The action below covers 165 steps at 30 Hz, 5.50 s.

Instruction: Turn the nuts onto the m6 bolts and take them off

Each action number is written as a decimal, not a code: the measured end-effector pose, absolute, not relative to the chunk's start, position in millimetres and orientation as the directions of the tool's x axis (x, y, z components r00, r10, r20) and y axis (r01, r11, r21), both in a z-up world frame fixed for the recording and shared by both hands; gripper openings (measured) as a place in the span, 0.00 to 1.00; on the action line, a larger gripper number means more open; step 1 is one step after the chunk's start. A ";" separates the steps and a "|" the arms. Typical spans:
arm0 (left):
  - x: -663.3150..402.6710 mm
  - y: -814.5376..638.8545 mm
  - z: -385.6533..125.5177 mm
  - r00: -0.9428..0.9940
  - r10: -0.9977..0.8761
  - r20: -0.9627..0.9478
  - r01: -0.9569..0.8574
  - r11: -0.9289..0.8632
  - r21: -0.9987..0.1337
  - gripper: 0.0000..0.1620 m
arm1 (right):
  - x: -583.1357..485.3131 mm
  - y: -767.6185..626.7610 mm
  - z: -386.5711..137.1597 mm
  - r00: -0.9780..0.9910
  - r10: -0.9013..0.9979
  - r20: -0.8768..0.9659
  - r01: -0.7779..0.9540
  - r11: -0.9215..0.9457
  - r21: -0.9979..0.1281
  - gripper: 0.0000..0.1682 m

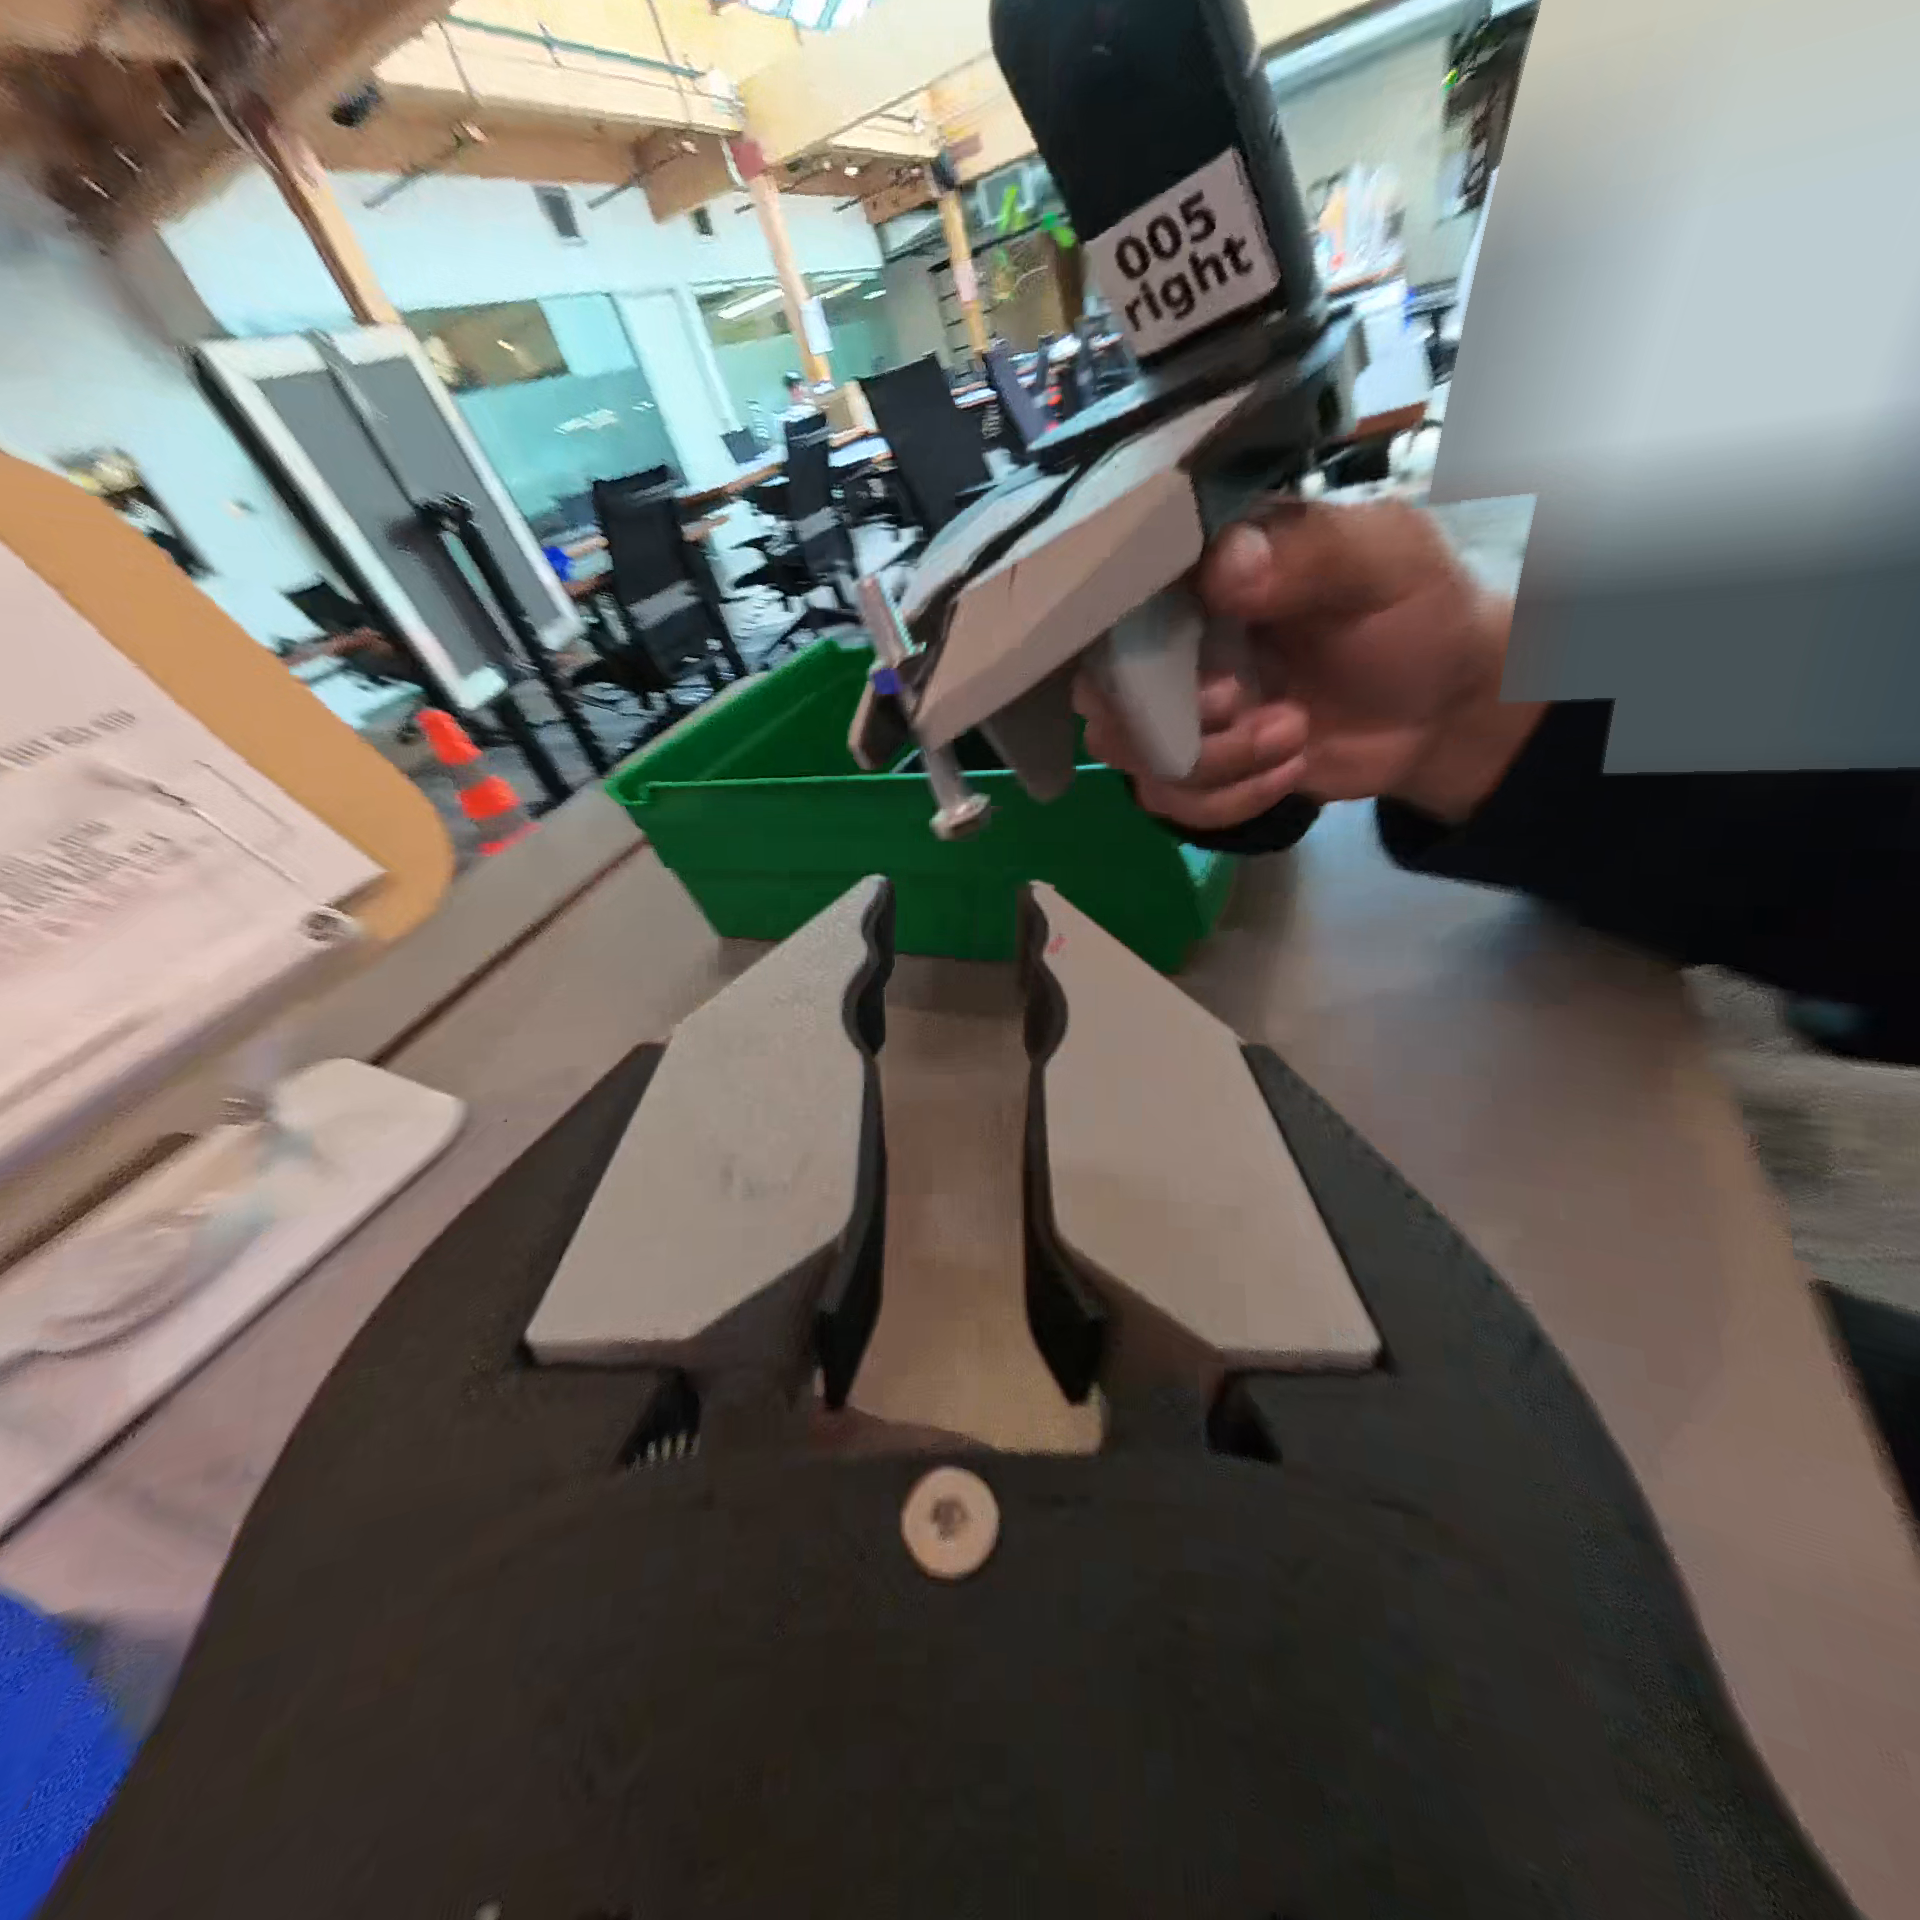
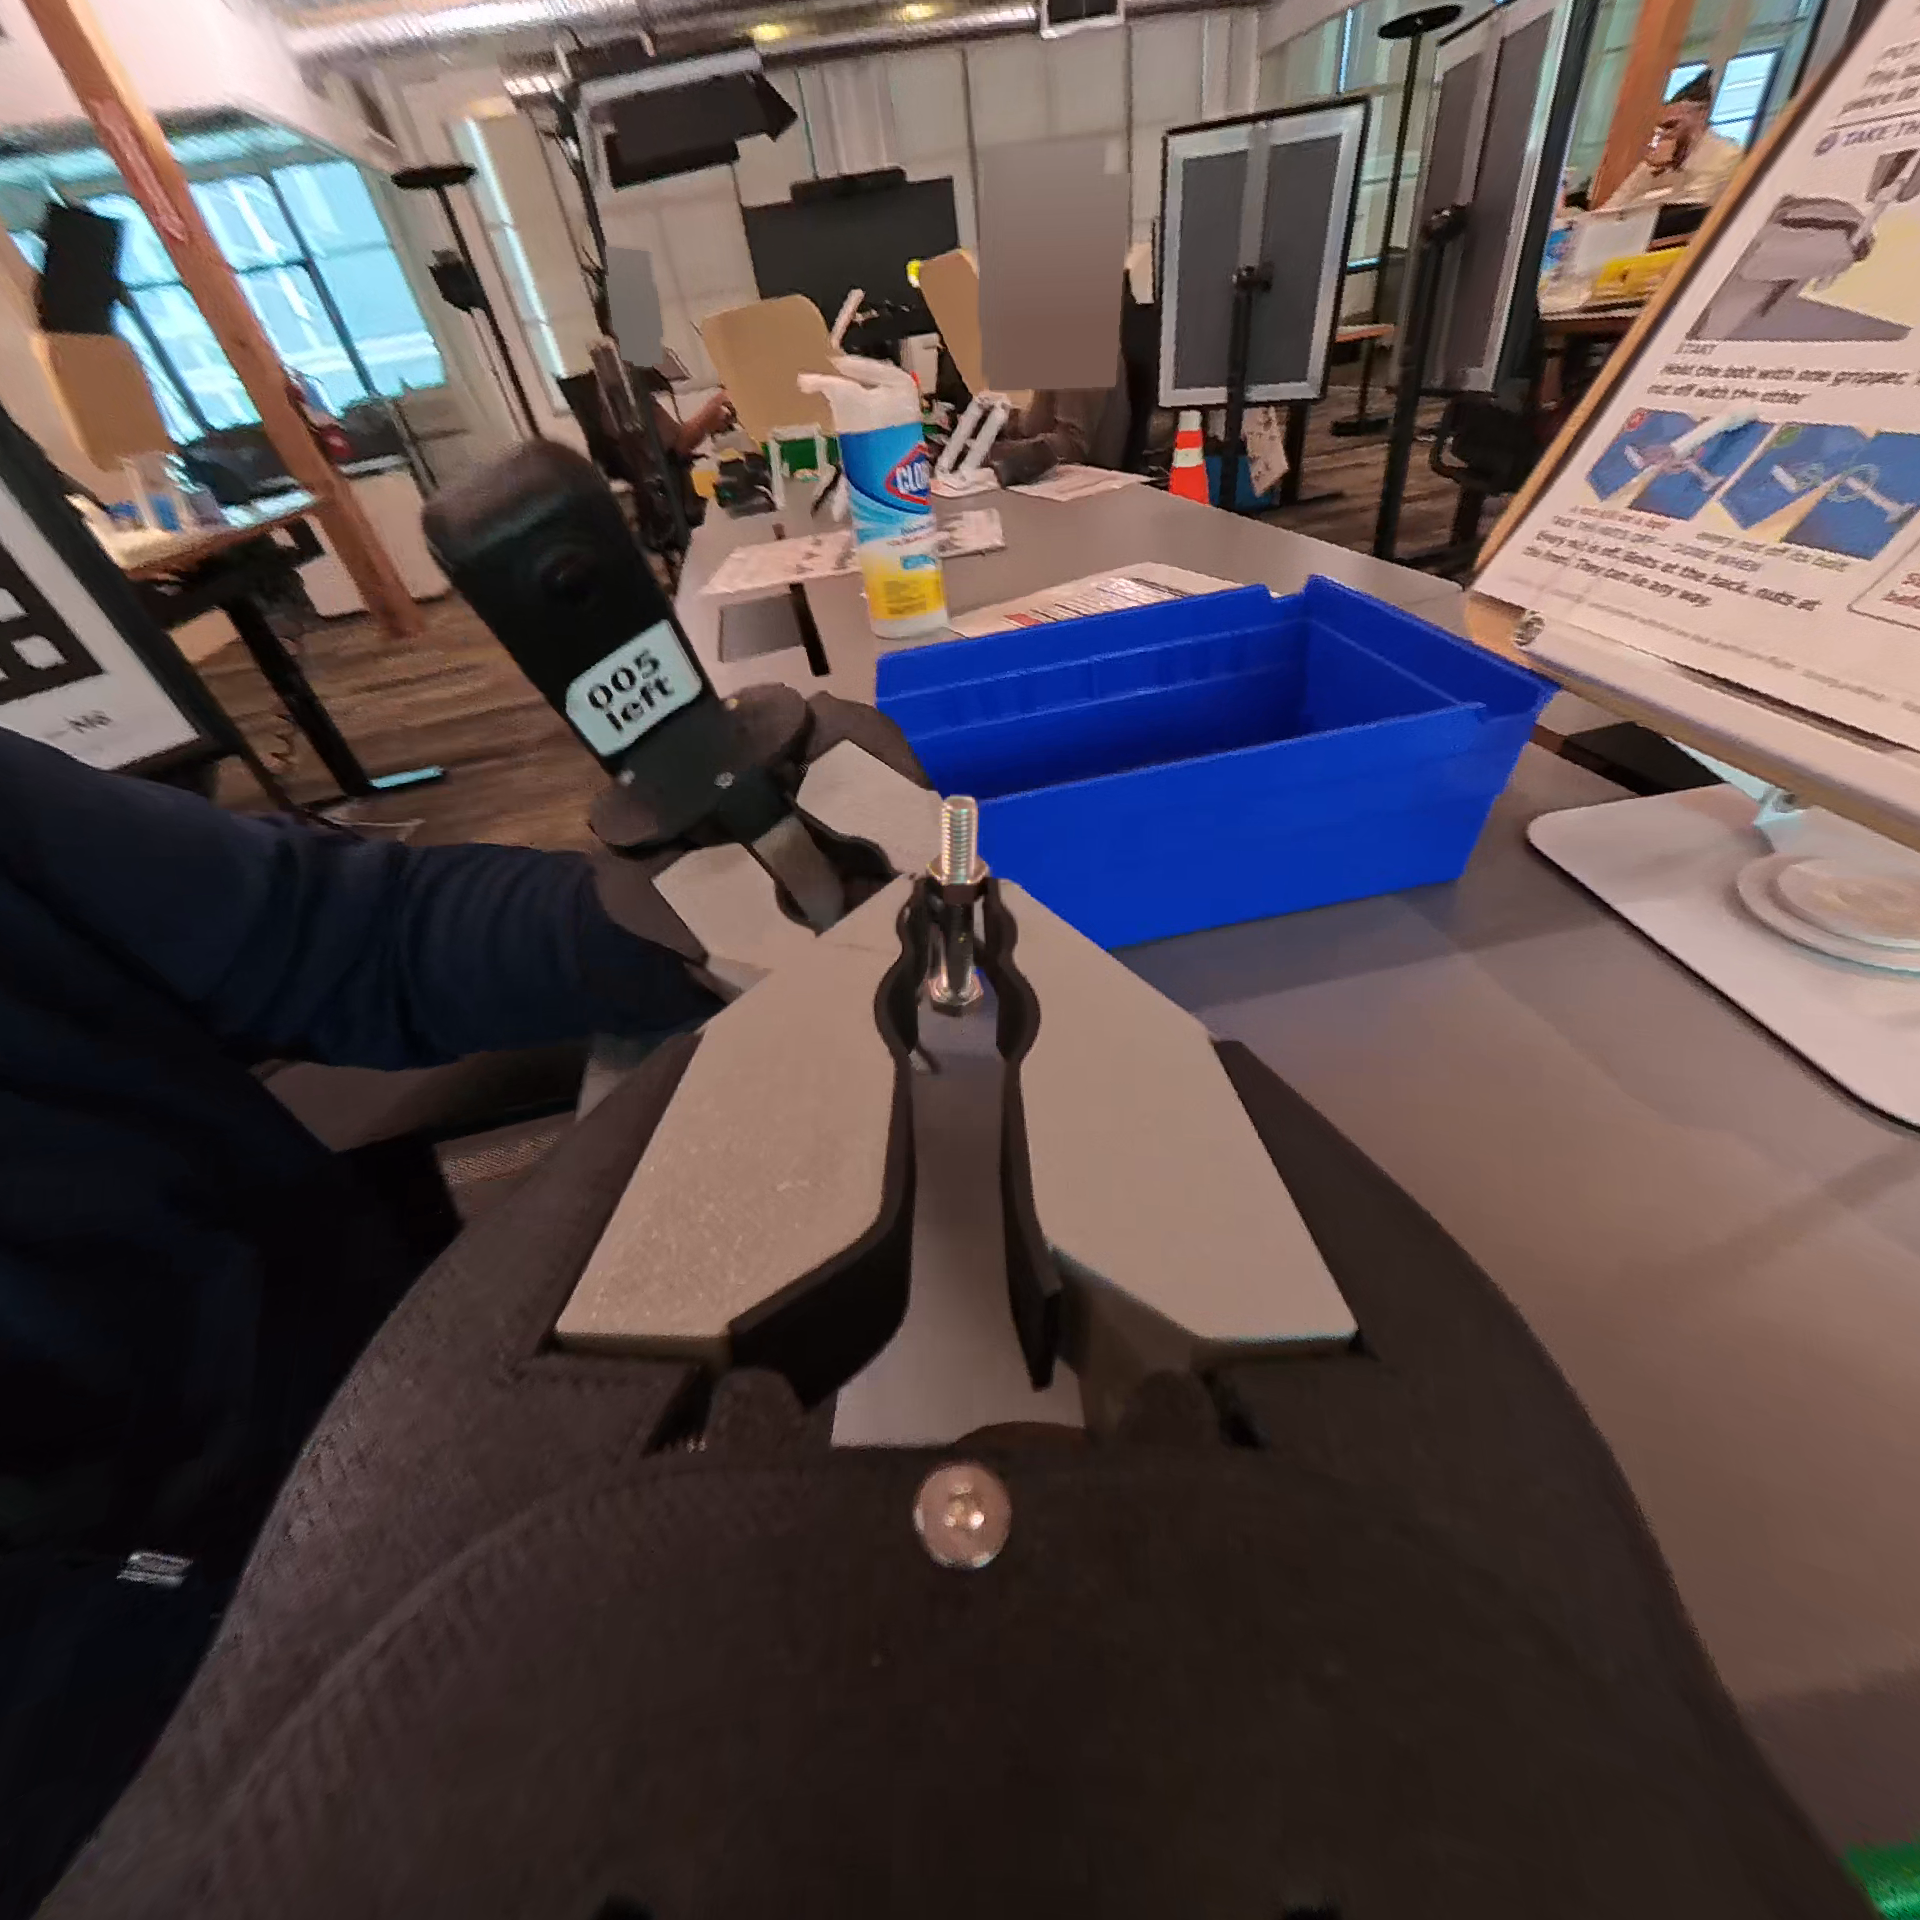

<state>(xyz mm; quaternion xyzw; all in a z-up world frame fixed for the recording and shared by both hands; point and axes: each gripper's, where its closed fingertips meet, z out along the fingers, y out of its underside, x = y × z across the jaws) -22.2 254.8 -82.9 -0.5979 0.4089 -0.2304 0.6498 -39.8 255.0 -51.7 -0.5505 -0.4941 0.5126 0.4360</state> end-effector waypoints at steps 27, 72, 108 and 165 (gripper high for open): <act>-22.5 258.9 -98.0 0.531 -0.843 -0.082 -0.140 0.009 -0.990 0.04 | -51.0 256.3 -65.5 0.038 0.995 -0.091 0.144 -0.095 -0.985 0.04; -31.5 259.7 -85.4 0.544 -0.837 -0.060 -0.074 0.024 -0.997 0.01 | -59.1 267.1 -65.5 0.202 0.979 -0.004 0.157 -0.036 -0.987 0.20; -41.9 265.2 -75.3 0.596 -0.801 -0.055 -0.024 0.051 -0.998 0.01 | -55.9 258.9 -43.4 0.137 0.983 -0.120 0.047 -0.128 -0.991 0.21; -33.4 272.6 -107.9 0.601 -0.797 -0.062 -0.146 -0.033 -0.989 0.02 | -69.5 270.3 -86.2 0.191 0.971 -0.145 0.191 -0.181 -0.965 0.04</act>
